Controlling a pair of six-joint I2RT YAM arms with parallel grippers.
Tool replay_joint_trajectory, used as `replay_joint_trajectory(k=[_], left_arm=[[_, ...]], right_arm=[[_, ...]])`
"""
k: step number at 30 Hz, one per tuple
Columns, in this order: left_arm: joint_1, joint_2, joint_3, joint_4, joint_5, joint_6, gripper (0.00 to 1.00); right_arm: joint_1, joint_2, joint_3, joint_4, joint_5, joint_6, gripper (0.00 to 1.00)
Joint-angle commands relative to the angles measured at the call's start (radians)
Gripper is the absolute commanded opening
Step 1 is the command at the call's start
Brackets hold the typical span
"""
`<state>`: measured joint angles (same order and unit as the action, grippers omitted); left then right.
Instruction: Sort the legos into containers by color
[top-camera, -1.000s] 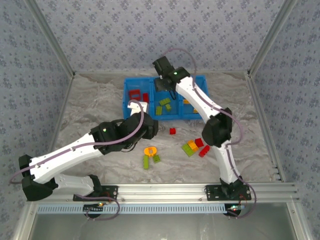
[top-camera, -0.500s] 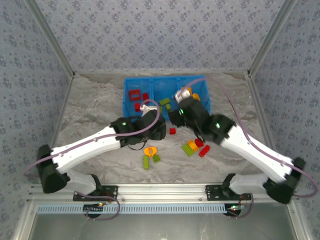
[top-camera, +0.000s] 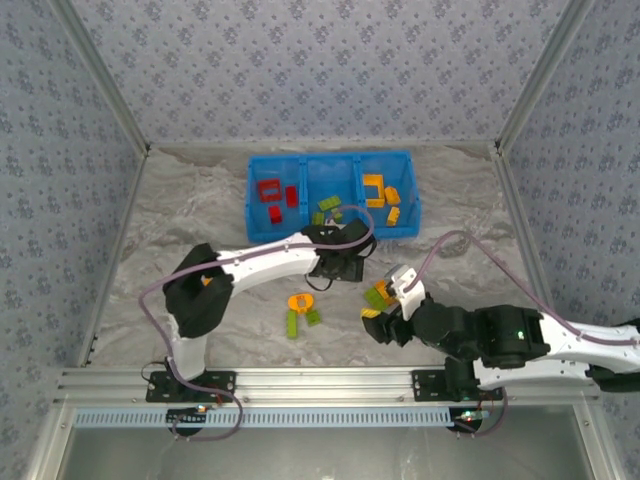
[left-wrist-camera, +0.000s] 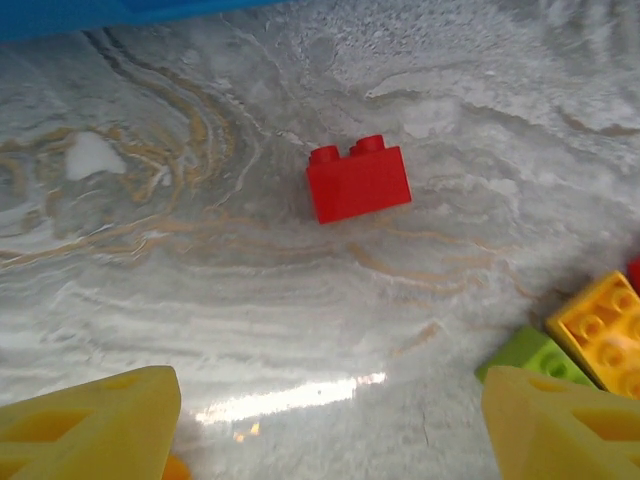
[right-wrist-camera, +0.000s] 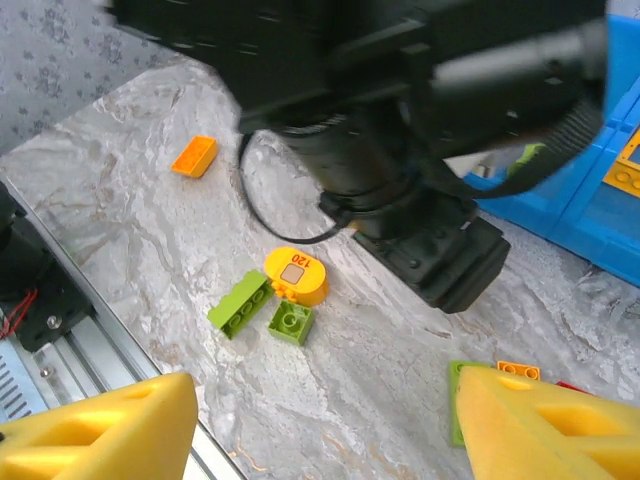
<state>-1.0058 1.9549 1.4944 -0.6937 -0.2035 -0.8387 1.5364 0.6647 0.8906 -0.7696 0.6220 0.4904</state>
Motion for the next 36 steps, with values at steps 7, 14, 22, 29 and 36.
replay_joint_trajectory(k=[7, 14, 22, 29, 36], left_arm=[[0.06, 0.157, 0.135, 0.01, 0.062, 0.037, 0.76], [0.073, 0.212, 0.179, 0.01, 0.063, 0.057, 0.6], [0.072, 0.181, 0.165, 0.009, 0.032, 0.065, 0.39], [0.077, -0.022, 0.048, 0.001, -0.017, 0.06, 0.37], [0.2, -0.256, -0.041, -0.153, -0.041, 0.108, 0.37]], right_arm=[[0.019, 0.015, -0.03, 0.007, 0.113, 0.043, 0.73], [0.02, 0.015, -0.031, 0.007, 0.12, 0.046, 0.74], [0.016, 0.013, -0.048, 0.008, 0.117, 0.037, 0.74], [0.0, 0.05, -0.063, 0.129, 0.09, -0.099, 0.73], [-0.007, 0.237, -0.113, 0.515, 0.022, -0.4, 0.72]])
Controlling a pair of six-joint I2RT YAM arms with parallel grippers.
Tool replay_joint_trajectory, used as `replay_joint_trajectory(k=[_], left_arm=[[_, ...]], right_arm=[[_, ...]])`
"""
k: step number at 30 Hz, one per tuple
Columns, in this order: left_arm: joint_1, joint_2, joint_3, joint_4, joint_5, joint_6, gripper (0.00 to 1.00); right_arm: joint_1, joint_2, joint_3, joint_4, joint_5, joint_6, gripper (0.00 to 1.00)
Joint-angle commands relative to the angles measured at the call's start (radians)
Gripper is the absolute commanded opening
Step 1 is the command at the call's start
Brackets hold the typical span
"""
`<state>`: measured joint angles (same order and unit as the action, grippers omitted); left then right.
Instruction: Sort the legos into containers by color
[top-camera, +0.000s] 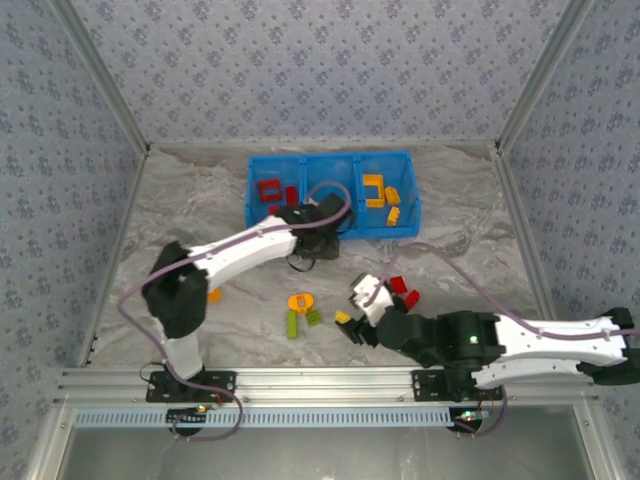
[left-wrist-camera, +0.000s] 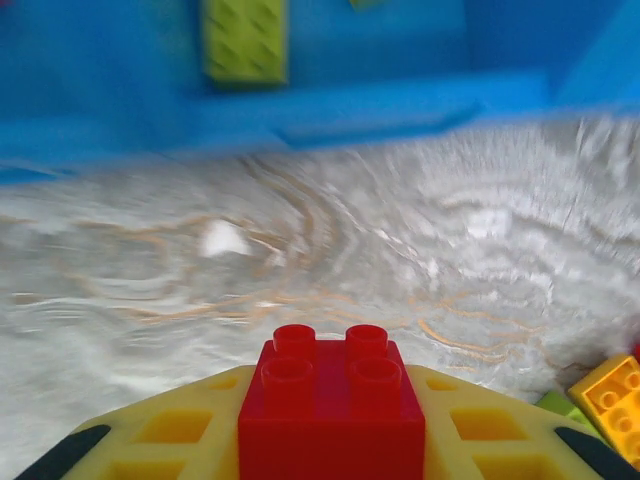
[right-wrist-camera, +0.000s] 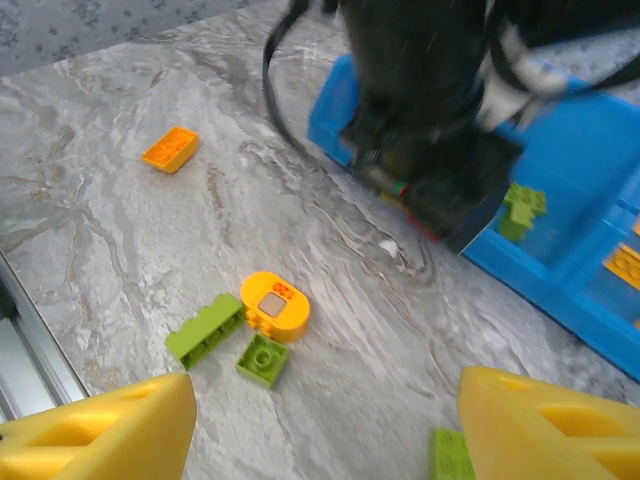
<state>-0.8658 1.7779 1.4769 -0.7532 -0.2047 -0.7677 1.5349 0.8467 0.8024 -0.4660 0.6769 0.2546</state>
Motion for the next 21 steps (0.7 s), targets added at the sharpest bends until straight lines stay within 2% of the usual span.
replay_joint_trajectory(k=[1, 5, 9, 14, 21], left_arm=[[0.088, -0.103, -0.031, -0.105, -0.041, 0.054, 0.37], [0.213, -0.126, -0.027, -0.119, -0.025, 0.131, 0.37], [0.304, -0.05, 0.043, -0.118, -0.024, 0.204, 0.36], [0.378, 0.094, 0.172, -0.107, -0.043, 0.229, 0.36], [0.43, 0.297, 0.389, -0.135, -0.013, 0.231, 0.37]], right_arm=[[-0.019, 0.091, -0.028, 0.277, -0.046, -0.197, 0.72], [-0.122, 0.208, -0.011, 0.45, -0.117, -0.233, 0.73], [-0.187, 0.311, 0.018, 0.567, -0.093, -0.229, 0.73], [-0.242, 0.429, 0.079, 0.64, -0.012, -0.204, 0.74], [-0.273, 0.458, 0.11, 0.659, -0.031, -0.166, 0.74]])
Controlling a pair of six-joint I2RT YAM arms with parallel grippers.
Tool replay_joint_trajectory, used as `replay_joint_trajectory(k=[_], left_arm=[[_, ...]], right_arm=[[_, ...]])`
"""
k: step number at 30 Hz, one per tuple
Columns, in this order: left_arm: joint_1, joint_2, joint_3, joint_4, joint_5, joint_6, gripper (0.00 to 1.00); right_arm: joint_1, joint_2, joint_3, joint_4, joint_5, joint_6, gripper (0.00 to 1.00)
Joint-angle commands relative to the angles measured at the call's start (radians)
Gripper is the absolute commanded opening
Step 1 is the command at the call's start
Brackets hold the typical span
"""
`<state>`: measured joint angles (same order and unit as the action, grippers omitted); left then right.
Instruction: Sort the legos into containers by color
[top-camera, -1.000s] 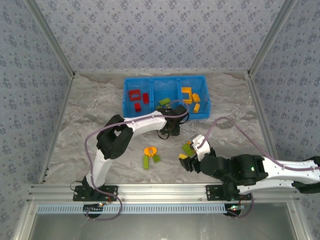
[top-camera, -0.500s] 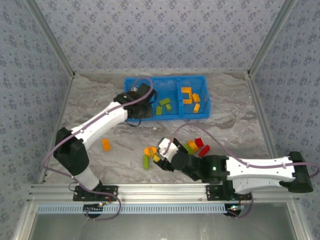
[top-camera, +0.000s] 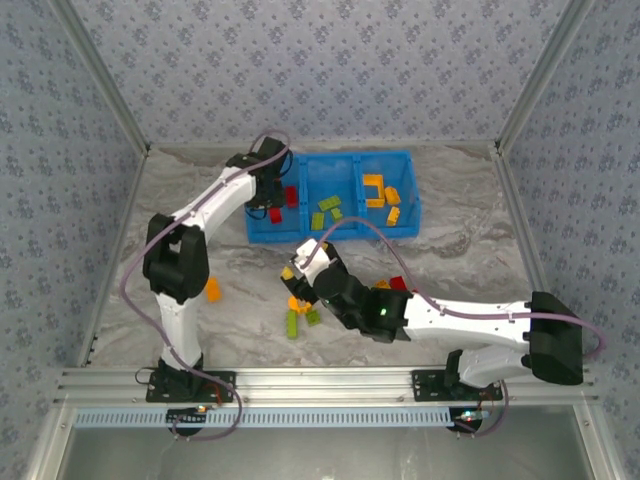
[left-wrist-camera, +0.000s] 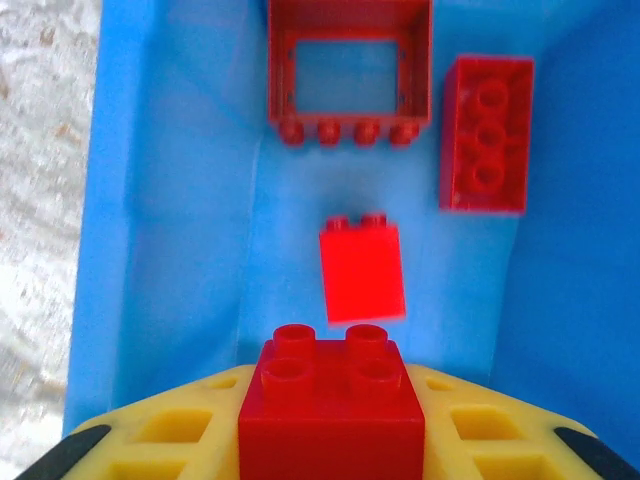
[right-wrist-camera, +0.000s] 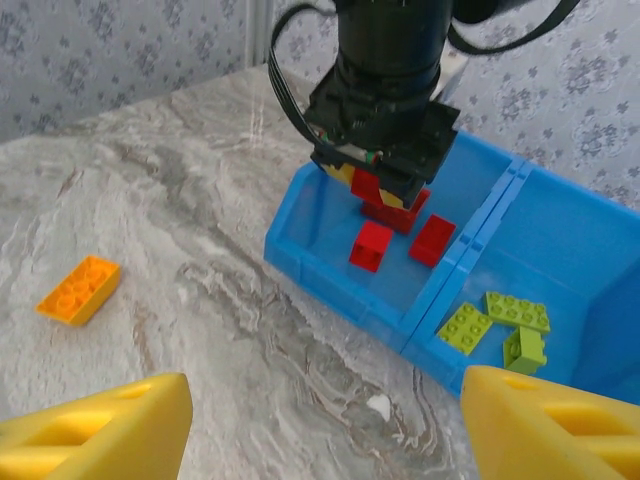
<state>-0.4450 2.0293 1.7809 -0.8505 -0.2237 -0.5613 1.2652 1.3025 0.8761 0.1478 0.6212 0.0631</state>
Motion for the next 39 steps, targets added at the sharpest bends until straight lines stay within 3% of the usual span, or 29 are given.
replay_joint_trajectory(k=[1, 4, 12, 22, 31, 39], left_arm=[[0.013, 0.078, 0.124, -0.054, 0.005, 0.025, 0.37], [0.02, 0.155, 0.211, -0.092, 0.005, 0.023, 0.37], [0.032, 0.231, 0.244, -0.096, 0.021, 0.005, 0.39], [0.035, 0.251, 0.274, -0.113, 0.03, 0.014, 0.51], [0.004, 0.047, 0.235, -0.106, 0.019, -0.022, 0.54], [-0.039, -0.342, 0.019, -0.144, 0.002, -0.054, 0.61]], right_arm=[[-0.005, 0.0, 0.037, 0.04, 0.022, 0.033, 0.74], [-0.014, 0.0, 0.036, 0.021, 0.018, 0.056, 0.74], [-0.034, -0.016, 0.037, 0.005, 0.009, 0.078, 0.75], [-0.035, -0.032, 0.034, -0.024, 0.0, 0.098, 0.75], [-0.058, -0.067, 0.022, -0.058, 0.011, 0.103, 0.75], [-0.1, -0.082, 0.024, -0.113, -0.02, 0.133, 0.75]])
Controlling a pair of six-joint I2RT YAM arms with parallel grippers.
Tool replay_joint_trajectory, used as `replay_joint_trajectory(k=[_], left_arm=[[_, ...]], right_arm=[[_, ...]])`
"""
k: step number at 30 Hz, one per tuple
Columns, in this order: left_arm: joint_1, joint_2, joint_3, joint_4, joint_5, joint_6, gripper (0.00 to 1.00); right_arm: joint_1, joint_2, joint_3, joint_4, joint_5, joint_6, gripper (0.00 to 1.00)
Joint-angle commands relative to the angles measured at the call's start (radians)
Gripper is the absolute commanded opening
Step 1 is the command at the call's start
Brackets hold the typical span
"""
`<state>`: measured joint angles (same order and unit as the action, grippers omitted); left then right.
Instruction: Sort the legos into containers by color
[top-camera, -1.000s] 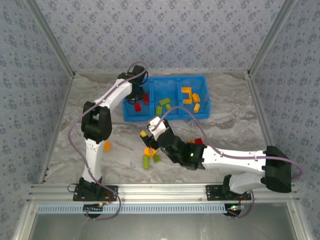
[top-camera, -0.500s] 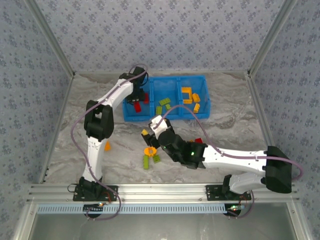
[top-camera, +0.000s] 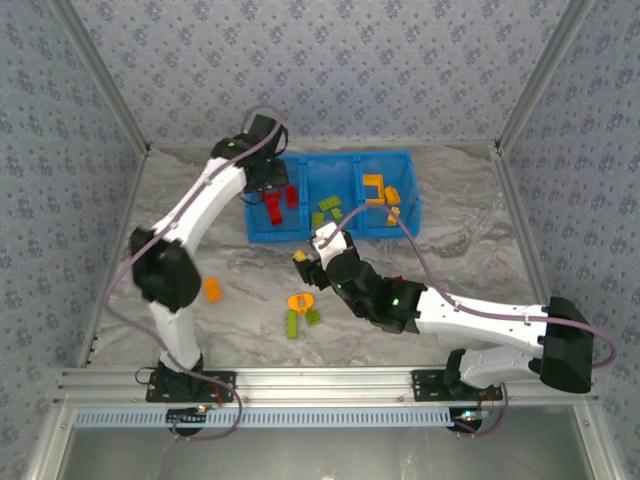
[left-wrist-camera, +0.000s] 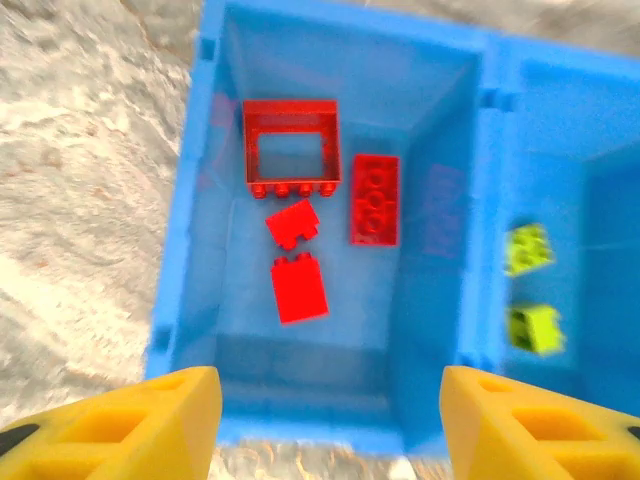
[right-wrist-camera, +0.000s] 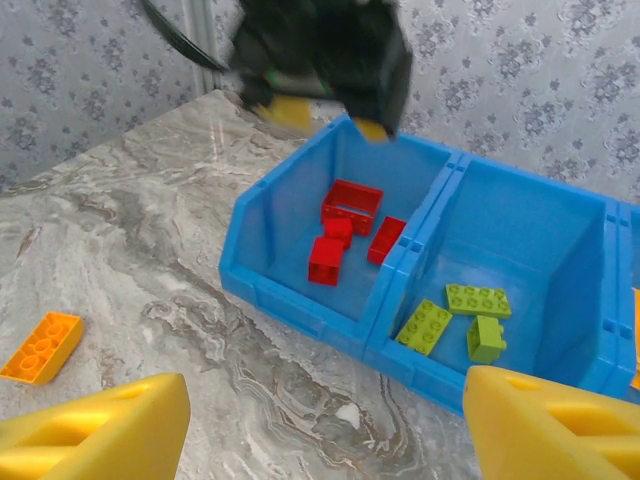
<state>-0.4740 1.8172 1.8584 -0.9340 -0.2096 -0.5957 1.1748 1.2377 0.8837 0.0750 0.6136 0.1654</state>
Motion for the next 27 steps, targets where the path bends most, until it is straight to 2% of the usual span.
replay_joint_trajectory(k=[1, 4, 9, 13, 16, 21, 27], left_arm=[[-0.014, -0.188, -0.099, -0.076, -0.011, -0.026, 0.62], [-0.024, -0.39, -0.24, -0.111, 0.001, -0.045, 0.63], [-0.027, -0.767, -0.49, -0.191, 0.017, -0.093, 0.66], [-0.028, -1.017, -0.606, -0.352, -0.034, -0.159, 0.66], [-0.025, -1.174, -0.645, -0.469, -0.11, -0.211, 0.66], [-0.026, -1.346, -0.657, -0.567, -0.181, -0.279, 0.66], [-0.025, -1.398, -0.644, -0.59, -0.212, -0.29, 0.66]], right_arm=[[-0.01, -0.009, 0.022, -0.043, -0.029, 0.035, 0.75], [-0.005, 0.056, 0.072, -0.08, -0.098, 0.062, 0.75], [0.055, 0.296, 0.223, -0.115, -0.232, 0.106, 0.76], [0.088, 0.511, 0.387, -0.112, -0.287, 0.172, 0.79], [0.106, 0.666, 0.55, -0.209, -0.278, 0.251, 0.85], [0.119, 0.883, 0.814, -0.38, -0.244, 0.339, 0.91], [0.091, 1.061, 1.033, -0.481, -0.307, 0.374, 0.92]])
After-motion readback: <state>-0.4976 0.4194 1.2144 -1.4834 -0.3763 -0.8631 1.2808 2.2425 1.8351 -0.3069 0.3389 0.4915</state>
